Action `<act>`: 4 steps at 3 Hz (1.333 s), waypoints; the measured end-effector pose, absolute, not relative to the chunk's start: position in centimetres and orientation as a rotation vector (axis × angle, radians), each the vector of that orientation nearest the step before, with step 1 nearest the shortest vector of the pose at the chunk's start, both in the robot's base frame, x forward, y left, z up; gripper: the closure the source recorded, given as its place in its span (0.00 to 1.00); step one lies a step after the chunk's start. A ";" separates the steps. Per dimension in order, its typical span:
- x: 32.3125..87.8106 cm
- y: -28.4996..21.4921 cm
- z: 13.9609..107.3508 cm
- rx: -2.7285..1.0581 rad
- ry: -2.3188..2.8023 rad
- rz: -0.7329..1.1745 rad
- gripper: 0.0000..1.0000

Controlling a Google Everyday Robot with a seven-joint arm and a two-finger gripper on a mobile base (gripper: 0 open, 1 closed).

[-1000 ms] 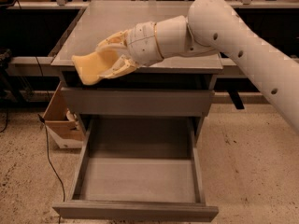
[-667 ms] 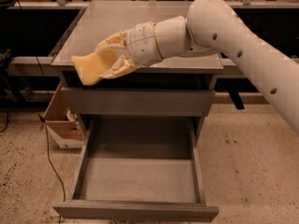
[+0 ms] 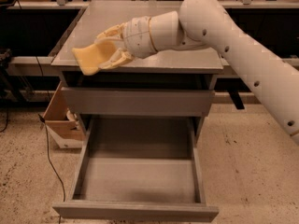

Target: Pick sponge from middle drawer and place on counter

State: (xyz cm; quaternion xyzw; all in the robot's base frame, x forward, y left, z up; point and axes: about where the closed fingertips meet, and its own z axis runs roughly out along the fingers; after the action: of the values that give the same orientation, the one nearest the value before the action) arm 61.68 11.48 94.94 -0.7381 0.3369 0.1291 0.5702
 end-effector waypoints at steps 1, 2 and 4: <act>65.2 11.0 95.2 -1.746 0.761 0.205 1.00; 69.2 9.3 95.4 -1.761 0.721 0.096 1.00; 75.7 6.9 93.7 -1.825 0.665 -0.026 1.00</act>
Offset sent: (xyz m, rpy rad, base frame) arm 0.1285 -0.0529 0.0138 -0.0916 -0.3067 -0.0920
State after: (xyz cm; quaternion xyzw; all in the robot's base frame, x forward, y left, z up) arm 75.74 6.88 93.70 -0.7756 0.2824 -0.0112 0.5644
